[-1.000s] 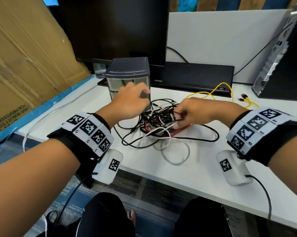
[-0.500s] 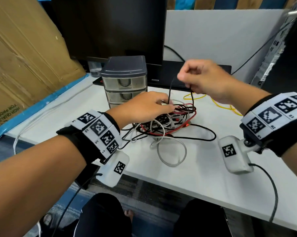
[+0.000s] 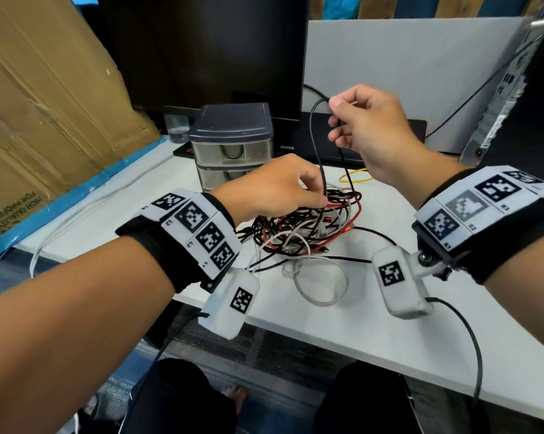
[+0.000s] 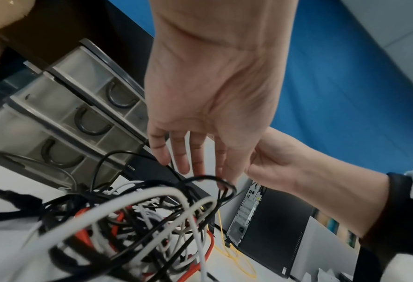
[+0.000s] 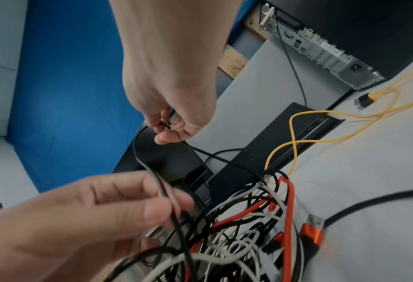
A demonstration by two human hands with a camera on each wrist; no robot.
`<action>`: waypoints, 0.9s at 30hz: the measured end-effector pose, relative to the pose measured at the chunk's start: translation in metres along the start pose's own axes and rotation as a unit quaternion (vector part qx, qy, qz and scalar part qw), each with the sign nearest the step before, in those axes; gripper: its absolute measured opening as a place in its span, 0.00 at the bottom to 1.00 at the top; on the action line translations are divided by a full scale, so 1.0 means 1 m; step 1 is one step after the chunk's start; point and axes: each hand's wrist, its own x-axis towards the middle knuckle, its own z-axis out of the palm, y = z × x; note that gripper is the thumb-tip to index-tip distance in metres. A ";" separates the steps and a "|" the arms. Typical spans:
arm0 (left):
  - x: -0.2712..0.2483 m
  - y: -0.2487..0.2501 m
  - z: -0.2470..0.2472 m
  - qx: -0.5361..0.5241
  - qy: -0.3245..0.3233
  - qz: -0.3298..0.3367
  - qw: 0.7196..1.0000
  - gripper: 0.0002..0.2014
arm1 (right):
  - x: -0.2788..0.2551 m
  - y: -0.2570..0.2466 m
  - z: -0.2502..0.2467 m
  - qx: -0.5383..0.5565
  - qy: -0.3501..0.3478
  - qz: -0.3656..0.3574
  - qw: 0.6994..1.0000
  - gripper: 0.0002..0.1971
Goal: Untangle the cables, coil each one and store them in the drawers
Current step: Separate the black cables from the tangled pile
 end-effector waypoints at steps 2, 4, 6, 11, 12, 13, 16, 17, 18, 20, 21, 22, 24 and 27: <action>0.001 0.002 -0.002 -0.005 0.028 -0.003 1.000 0.08 | -0.002 -0.001 0.006 0.000 -0.002 0.007 1.000 0.09; 0.003 0.004 -0.005 -0.030 0.070 -0.005 0.997 0.08 | -0.006 -0.002 0.011 0.026 -0.002 0.028 0.999 0.18; 0.005 0.005 -0.009 -0.078 0.115 -0.001 0.990 0.07 | -0.012 -0.001 0.015 0.067 -0.009 0.042 0.997 0.31; 0.009 0.004 -0.024 -0.113 0.176 0.006 0.978 0.06 | -0.030 0.013 0.018 0.079 -0.101 0.061 0.990 0.26; 0.010 0.003 -0.027 -0.123 0.184 0.006 0.975 0.06 | -0.032 0.016 0.016 0.059 -0.147 0.067 0.985 0.24; 0.012 0.002 -0.030 -0.138 0.193 0.009 0.971 0.06 | -0.035 0.018 0.014 0.017 -0.201 0.065 0.977 0.20; 0.016 0.003 -0.038 -0.204 0.222 0.011 0.953 0.06 | -0.042 0.023 0.010 -0.133 -0.302 0.038 0.943 0.14; 0.017 0.003 -0.040 -0.234 0.232 0.009 0.944 0.06 | -0.042 0.022 0.010 -0.153 -0.297 0.031 0.942 0.18; 0.019 0.002 -0.041 -0.263 0.237 0.003 0.935 0.07 | -0.039 0.019 0.010 -0.157 -0.283 0.027 0.946 0.22; 0.020 -0.003 -0.037 -0.292 0.230 -0.019 0.928 0.08 | -0.032 0.008 0.011 -0.139 -0.251 0.021 0.958 0.27; 0.020 -0.007 -0.033 -0.273 0.214 -0.032 0.937 0.08 | -0.028 0.004 0.012 -0.120 -0.229 0.022 0.966 0.27; 0.019 -0.013 -0.027 -0.228 0.179 -0.042 0.956 0.08 | -0.024 -0.003 0.013 -0.100 -0.206 0.025 0.973 0.27; 0.018 -0.025 -0.011 -0.118 0.052 -0.053 0.990 0.07 | -0.019 -0.011 0.017 -0.077 -0.176 0.034 0.981 0.26; 0.014 -0.038 0.010 -0.026 -0.080 -0.048 0.995 0.09 | -0.014 -0.023 0.023 -0.090 -0.123 0.036 0.988 0.25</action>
